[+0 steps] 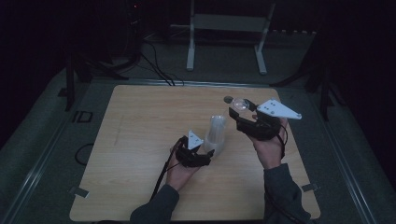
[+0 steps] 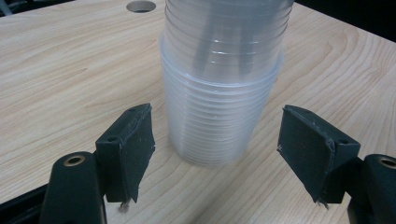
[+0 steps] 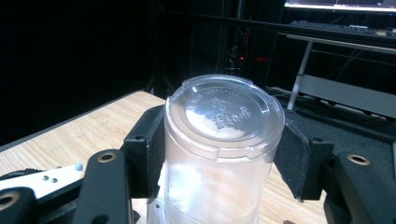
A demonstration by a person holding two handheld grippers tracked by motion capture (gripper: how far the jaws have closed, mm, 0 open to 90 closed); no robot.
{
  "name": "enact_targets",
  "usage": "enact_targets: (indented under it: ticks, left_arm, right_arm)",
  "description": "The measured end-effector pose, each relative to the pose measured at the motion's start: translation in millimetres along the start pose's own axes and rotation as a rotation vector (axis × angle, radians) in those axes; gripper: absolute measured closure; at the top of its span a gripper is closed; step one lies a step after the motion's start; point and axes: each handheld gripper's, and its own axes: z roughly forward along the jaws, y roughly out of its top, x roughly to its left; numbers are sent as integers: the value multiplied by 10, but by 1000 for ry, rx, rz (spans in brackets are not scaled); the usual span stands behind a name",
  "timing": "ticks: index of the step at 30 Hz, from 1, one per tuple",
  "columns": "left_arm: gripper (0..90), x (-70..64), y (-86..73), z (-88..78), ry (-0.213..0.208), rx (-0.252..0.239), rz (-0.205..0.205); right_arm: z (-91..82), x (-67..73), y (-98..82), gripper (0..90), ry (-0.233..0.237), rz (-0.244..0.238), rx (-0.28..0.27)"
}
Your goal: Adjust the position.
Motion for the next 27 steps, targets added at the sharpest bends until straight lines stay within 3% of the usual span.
enact_targets:
  ticks: [12, 27]
  left_arm:
    - [266, -10, -21, -34, -2, -3, 4]
    - [267, -53, 4, -106, -43, -37, 25]
  right_arm:
    - [-116, -117, -99, 396, -32, 17, 9]
    - [-186, -162, -298, 396, -48, 45, 40]
